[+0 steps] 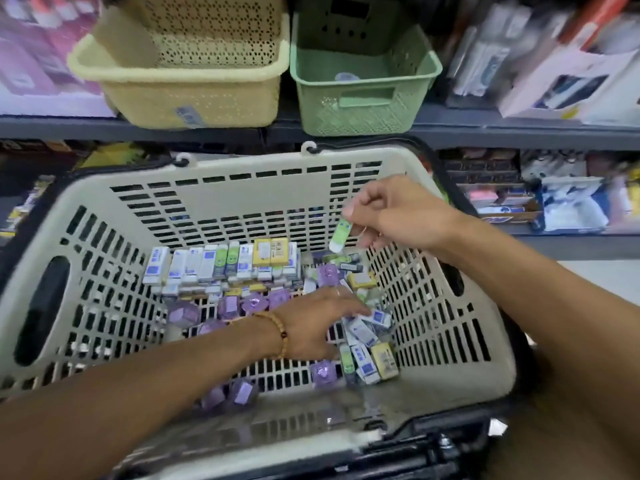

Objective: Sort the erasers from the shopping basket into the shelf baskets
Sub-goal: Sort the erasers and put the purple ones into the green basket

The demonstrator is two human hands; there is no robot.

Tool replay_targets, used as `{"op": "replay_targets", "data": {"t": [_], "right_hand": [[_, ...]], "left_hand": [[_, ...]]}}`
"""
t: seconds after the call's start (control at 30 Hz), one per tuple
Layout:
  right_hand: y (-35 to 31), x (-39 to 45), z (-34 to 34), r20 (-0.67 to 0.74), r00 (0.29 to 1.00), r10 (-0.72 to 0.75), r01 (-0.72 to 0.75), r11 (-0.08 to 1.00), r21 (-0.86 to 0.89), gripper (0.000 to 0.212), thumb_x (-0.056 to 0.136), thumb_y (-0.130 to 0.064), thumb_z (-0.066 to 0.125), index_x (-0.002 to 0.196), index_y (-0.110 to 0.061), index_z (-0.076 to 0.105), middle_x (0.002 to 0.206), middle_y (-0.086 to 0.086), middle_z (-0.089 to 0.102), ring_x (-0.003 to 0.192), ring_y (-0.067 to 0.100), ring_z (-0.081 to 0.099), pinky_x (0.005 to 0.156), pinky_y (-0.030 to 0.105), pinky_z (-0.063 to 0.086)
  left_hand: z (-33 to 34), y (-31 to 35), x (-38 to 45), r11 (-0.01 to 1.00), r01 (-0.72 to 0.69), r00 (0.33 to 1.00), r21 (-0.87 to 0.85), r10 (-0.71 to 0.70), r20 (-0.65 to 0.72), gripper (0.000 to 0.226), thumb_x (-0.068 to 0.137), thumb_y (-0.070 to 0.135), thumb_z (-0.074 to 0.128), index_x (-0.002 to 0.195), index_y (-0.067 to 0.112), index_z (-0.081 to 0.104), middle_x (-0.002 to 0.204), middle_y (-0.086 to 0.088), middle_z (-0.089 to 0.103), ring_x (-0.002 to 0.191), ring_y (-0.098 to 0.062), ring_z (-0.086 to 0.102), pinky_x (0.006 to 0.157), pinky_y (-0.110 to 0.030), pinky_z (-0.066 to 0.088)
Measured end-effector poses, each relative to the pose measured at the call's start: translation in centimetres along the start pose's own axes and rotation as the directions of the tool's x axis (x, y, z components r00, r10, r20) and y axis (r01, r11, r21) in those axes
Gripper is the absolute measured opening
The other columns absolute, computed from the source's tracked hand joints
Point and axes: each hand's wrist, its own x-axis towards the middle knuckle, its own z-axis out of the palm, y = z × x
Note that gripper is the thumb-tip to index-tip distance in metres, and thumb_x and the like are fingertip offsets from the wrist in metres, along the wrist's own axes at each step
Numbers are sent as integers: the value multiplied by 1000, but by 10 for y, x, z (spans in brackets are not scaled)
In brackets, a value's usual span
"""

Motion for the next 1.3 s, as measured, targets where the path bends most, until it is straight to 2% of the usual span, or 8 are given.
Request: {"op": "replay_targets", "data": {"t": [0.2, 0.33, 0.5, 0.67, 0.8, 0.93, 1.1, 1.3], "right_hand": [[-5, 1, -5, -13, 988, -151, 150, 987, -52, 32, 95, -26, 63, 95, 6, 65, 85, 26, 70, 63, 22, 70, 64, 40, 58], [-8, 5, -7, -38, 981, -188, 183, 977, -109, 33, 95, -25, 63, 94, 7, 67, 83, 24, 71, 64, 20, 71, 54, 22, 51], [-9, 8, -8, -40, 984, -173, 166, 976, -143, 27, 94, -28, 64, 93, 0, 67, 71, 10, 68, 61, 14, 69, 57, 27, 53], [-11, 8, -7, -39, 984, -177, 169, 974, -150, 24, 94, -26, 64, 94, -2, 66, 73, 5, 67, 59, 11, 68, 57, 22, 52], [-11, 8, -5, -17, 985, -174, 169, 969, -179, 26, 94, -27, 64, 95, -1, 66, 71, 2, 65, 60, 11, 68, 61, 24, 54], [-10, 11, -4, -11, 983, -182, 176, 965, -193, 27, 94, -26, 64, 94, 1, 66, 71, 5, 66, 64, 17, 70, 59, 21, 53], [-8, 15, 1, -15, 985, -174, 166, 959, -230, 25, 92, -28, 66, 90, -3, 67, 73, 10, 72, 56, 8, 65, 50, 11, 46], [-9, 15, 2, -12, 986, -166, 159, 959, -234, 22, 92, -29, 66, 89, -7, 67, 69, 5, 69, 62, 13, 69, 55, 16, 49]], "left_hand": [[23, -11, 51, 840, -199, 969, 505, 93, 228, 119, 69, 34, 84, 154, 30, 1, 162, -5, 3, 148, -27, -5, 117, -53, 18], [22, -13, 57, 718, -285, 951, 635, 128, 282, 115, 69, 46, 81, 151, 31, 1, 155, -9, 21, 144, -33, 11, 107, -54, 32], [22, -8, 56, 743, -332, 937, 581, 188, 295, 104, 69, 36, 83, 147, 29, 14, 148, -4, 27, 127, -30, 31, 86, -45, 51], [29, 1, 55, 729, -390, 913, 562, 225, 341, 98, 66, 23, 84, 142, 41, 24, 147, -7, 27, 121, -33, 36, 61, -32, 43], [34, -8, 49, 709, -323, 932, 626, 124, 341, 97, 64, 39, 84, 141, 39, 26, 146, -16, 26, 127, -37, 33, 67, -36, 41], [36, -14, 40, 811, -182, 949, 556, -2, 314, 99, 63, 45, 83, 143, 38, 25, 153, -18, 19, 135, -35, 31, 89, -40, 48], [40, -17, 33, 925, -51, 987, 377, -11, 161, 58, 66, 45, 77, 113, 34, 45, 128, -3, 34, 114, -27, 47, 78, -33, 53], [57, -18, 29, 875, -35, 990, 482, -35, 136, 72, 76, 55, 72, 131, 35, 29, 147, -17, 25, 122, -32, 37, 78, -41, 51]]}}
